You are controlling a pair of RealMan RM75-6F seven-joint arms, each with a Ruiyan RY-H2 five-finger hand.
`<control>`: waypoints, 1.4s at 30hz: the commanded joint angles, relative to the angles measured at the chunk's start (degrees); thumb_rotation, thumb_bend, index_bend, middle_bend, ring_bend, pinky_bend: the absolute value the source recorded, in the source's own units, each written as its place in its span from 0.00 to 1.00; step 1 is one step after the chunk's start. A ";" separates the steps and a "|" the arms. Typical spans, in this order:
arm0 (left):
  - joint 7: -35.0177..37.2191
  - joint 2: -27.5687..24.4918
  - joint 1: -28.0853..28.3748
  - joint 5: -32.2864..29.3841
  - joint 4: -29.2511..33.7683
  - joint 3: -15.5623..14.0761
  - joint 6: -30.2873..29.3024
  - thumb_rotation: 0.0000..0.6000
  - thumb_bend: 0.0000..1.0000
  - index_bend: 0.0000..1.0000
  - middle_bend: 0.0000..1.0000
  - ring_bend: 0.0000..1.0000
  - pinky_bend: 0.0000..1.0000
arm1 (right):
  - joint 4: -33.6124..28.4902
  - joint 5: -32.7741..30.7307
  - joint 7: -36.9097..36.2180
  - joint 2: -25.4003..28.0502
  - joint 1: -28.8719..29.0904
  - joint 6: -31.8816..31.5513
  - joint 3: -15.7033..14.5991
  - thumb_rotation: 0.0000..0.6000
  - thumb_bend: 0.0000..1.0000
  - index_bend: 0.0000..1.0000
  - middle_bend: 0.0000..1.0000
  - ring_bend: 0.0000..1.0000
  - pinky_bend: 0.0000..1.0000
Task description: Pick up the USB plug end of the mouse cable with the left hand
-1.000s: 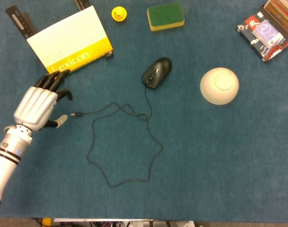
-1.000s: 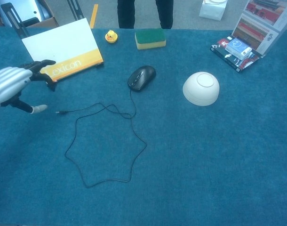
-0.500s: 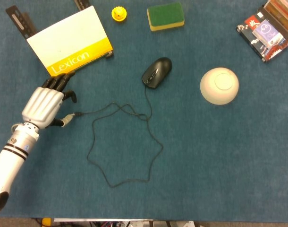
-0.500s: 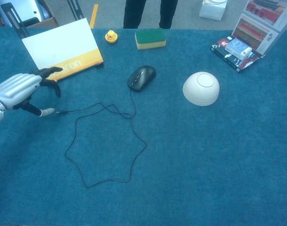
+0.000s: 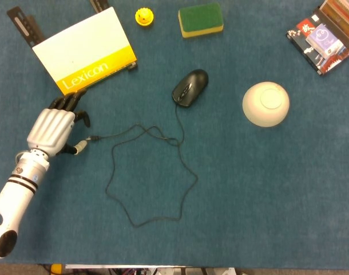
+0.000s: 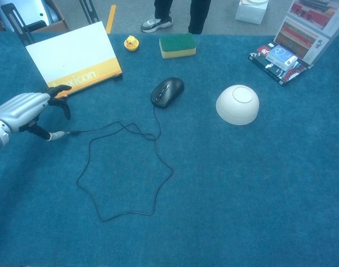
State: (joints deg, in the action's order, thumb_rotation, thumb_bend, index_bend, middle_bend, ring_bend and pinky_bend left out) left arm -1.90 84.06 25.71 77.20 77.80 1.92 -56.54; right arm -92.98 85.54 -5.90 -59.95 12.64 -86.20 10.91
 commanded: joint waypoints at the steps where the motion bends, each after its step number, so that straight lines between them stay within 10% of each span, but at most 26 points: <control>1: -0.51 -0.18 -0.28 -1.09 1.33 0.27 0.06 1.00 0.26 0.44 0.00 0.00 0.10 | 0.07 -0.07 0.01 -0.08 0.06 0.16 -0.03 1.00 0.15 0.51 0.31 0.20 0.11; 42: 1.22 4.49 0.07 -2.99 -1.96 0.83 0.27 1.00 0.26 0.49 0.00 0.00 0.10 | 2.20 -0.61 -1.64 -1.36 -0.07 0.77 -0.36 1.00 0.15 0.51 0.31 0.20 0.11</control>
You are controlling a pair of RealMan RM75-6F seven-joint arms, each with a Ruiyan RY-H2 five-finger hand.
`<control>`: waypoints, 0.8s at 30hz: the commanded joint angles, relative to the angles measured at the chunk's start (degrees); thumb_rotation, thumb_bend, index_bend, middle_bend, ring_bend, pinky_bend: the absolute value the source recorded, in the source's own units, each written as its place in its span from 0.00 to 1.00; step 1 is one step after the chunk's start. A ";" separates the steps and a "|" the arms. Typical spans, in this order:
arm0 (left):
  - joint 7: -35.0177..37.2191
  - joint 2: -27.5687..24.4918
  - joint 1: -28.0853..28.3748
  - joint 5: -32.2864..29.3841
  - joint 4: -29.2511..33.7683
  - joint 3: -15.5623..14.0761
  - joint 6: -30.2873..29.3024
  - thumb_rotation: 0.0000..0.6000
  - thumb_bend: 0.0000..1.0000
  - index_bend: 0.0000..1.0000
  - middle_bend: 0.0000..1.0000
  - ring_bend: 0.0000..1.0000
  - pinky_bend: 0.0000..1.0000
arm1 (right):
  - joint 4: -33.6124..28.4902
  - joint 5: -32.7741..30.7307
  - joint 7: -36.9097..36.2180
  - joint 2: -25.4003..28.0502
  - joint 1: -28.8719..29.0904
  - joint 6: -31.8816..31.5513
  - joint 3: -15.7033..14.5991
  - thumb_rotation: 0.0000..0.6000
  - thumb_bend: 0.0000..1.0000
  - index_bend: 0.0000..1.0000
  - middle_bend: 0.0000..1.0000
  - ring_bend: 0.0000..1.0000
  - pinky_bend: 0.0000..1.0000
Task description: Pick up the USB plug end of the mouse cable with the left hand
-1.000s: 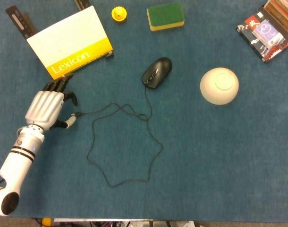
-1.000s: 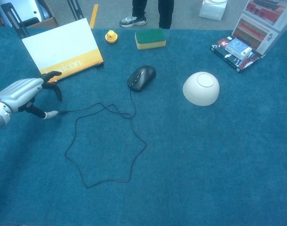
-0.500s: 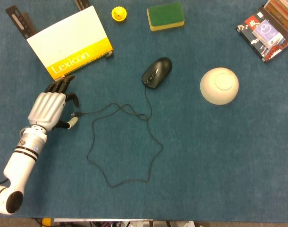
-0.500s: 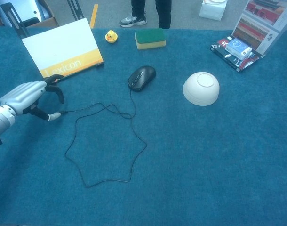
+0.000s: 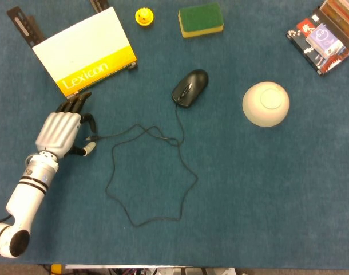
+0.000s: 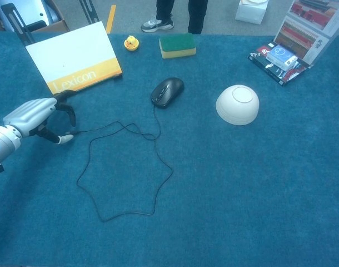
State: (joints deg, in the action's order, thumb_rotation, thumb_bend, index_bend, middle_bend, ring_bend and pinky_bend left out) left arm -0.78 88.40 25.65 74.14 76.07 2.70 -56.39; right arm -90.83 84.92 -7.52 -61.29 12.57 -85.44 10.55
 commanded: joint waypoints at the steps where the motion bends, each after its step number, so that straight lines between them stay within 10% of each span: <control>1: 0.15 0.27 0.26 0.06 -0.47 0.10 0.29 1.00 0.26 0.49 0.00 0.00 0.10 | 0.10 -0.01 -0.07 -0.05 0.00 0.02 -0.01 1.00 0.15 0.51 0.31 0.20 0.11; 24: 1.51 1.16 0.79 -0.30 -2.75 0.11 1.75 1.00 0.26 0.54 0.00 0.00 0.10 | 0.94 -0.28 -0.83 -0.51 -0.15 0.24 -0.12 1.00 0.15 0.51 0.31 0.20 0.11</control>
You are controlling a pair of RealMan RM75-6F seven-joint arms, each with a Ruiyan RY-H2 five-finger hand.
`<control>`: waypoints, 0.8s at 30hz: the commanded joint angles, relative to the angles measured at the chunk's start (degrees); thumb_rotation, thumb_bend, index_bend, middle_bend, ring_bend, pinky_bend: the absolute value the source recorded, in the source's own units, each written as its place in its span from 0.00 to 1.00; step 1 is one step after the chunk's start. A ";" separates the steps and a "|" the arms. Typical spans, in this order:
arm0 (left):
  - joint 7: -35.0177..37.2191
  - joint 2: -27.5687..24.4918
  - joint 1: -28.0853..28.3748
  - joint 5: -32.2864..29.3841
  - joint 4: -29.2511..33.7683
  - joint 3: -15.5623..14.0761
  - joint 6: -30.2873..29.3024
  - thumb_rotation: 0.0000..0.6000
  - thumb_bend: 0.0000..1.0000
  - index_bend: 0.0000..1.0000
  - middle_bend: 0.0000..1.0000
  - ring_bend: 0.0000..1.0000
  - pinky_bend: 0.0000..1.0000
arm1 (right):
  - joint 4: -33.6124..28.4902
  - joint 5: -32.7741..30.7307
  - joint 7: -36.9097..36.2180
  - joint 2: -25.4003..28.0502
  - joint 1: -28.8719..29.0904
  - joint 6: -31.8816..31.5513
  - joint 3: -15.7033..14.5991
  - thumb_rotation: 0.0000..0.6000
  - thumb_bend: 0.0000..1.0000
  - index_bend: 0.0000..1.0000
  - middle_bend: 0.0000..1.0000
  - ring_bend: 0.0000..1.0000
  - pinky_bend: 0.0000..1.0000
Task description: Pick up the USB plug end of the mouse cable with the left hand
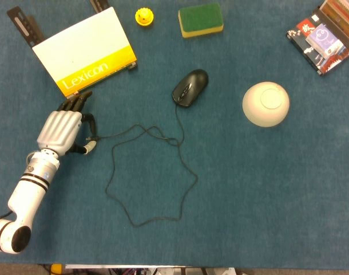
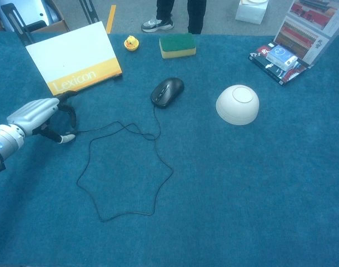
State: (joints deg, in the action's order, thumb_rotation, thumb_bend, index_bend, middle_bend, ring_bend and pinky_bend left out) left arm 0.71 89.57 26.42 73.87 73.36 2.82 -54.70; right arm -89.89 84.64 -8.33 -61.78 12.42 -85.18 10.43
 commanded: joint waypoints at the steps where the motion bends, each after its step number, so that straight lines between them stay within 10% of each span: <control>1: 0.04 -0.01 0.02 -0.04 -0.07 -0.02 0.10 1.00 0.26 0.54 0.00 0.00 0.10 | 0.02 0.00 -0.04 -0.02 -0.02 -0.02 0.00 1.00 0.15 0.51 0.31 0.20 0.11; 24: 1.26 -0.02 0.65 -0.32 -1.04 -0.11 1.92 1.00 0.33 0.60 0.01 0.00 0.10 | 0.57 -0.18 -0.57 -0.39 -0.12 0.10 -0.02 1.00 0.15 0.51 0.31 0.20 0.11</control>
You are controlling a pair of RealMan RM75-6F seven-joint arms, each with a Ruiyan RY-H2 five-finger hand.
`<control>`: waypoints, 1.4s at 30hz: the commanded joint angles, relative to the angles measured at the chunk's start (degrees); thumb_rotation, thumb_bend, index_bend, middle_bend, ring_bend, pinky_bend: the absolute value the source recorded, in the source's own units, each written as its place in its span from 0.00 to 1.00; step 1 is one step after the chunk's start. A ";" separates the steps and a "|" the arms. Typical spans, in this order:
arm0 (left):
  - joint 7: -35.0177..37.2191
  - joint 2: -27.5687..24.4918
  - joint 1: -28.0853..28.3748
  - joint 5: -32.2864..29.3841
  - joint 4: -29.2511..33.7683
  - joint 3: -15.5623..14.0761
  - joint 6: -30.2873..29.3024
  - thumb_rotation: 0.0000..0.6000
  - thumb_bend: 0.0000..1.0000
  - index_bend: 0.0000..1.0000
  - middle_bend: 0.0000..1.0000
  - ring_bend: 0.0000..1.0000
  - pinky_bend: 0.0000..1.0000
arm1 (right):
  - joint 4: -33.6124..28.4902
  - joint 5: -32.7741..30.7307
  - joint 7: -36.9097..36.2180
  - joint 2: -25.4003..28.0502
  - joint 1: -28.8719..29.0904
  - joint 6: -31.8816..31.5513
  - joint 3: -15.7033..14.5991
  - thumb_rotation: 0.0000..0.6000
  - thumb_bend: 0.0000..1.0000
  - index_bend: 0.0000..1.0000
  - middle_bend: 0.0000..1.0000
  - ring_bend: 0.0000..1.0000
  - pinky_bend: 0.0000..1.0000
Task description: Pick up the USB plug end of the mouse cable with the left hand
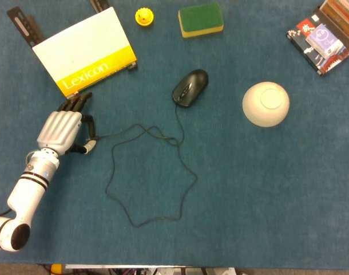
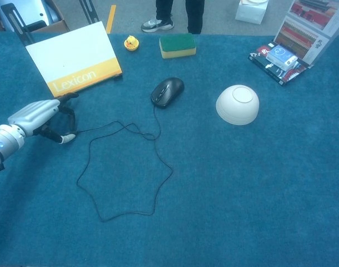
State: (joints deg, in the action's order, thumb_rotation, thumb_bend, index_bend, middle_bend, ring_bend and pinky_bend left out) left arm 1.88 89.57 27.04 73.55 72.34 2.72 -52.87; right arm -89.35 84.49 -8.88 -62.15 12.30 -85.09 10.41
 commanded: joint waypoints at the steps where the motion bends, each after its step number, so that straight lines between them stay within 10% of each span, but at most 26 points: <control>1: 0.16 -0.03 0.05 0.02 -0.04 -0.01 0.12 1.00 0.33 0.61 0.01 0.00 0.10 | 0.05 -0.02 -0.04 -0.04 0.00 0.01 0.01 1.00 0.15 0.51 0.31 0.20 0.11; 22: -0.37 -1.22 -0.41 2.18 2.18 -0.16 -2.95 1.00 0.38 0.64 0.02 0.00 0.10 | 0.54 -0.10 -0.45 -0.44 0.01 0.11 0.02 1.00 0.15 0.51 0.31 0.20 0.11; 42: 5.87 -15.53 -1.31 14.86 25.43 0.18 -14.79 1.00 0.38 0.64 0.03 0.00 0.10 | 1.41 -0.24 -1.91 -1.25 -0.44 -0.55 0.08 1.00 0.15 0.51 0.31 0.20 0.11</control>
State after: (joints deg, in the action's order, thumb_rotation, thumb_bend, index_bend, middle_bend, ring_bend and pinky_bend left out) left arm 4.38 76.60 25.48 85.82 94.70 2.71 -66.23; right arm -87.97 84.26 -10.75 -63.36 11.88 -85.63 10.48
